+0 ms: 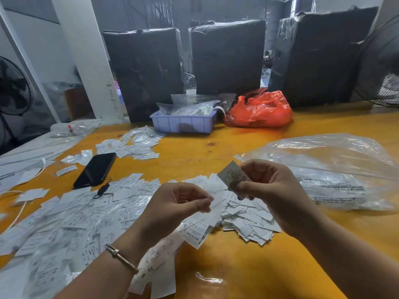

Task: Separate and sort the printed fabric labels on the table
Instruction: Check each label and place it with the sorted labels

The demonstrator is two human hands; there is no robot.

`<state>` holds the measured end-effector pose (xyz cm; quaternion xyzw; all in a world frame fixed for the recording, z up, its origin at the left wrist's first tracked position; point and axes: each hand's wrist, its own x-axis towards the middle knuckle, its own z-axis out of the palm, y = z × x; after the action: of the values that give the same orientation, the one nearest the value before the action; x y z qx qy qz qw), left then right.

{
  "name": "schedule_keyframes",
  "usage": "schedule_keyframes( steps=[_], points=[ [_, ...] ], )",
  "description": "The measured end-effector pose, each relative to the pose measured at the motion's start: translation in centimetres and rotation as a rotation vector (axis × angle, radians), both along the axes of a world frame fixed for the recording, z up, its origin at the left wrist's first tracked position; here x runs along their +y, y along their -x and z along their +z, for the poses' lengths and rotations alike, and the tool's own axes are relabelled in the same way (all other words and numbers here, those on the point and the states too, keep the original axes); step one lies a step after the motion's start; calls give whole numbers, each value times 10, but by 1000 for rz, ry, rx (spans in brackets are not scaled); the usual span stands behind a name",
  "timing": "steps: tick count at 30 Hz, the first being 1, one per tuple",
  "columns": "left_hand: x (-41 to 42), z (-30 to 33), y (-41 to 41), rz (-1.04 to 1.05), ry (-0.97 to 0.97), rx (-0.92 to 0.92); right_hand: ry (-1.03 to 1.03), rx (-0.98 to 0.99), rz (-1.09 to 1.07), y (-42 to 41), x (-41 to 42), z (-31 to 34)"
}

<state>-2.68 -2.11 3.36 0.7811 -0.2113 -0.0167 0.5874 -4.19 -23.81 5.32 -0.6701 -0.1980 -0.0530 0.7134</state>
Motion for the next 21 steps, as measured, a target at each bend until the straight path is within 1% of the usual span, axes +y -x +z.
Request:
schedule_keyframes(
  steps=[5, 9, 11, 16, 21],
  points=[
    [0, 2, 2, -7, -13, -22, -26, 94, 10, 0, 1, 2],
    [1, 2, 1, 11, -18, -26, -159, 187, 36, 0, 1, 5],
    [2, 1, 0, 22, -48, -42, -184, 207, 18, 1, 0, 6],
    [1, 1, 1, 38, -36, -49, -107, 155, -88, 3, -1, 6],
    [1, 1, 2, 39, -18, -60, -122, 27, -106, 4, -3, 8]
  ],
)
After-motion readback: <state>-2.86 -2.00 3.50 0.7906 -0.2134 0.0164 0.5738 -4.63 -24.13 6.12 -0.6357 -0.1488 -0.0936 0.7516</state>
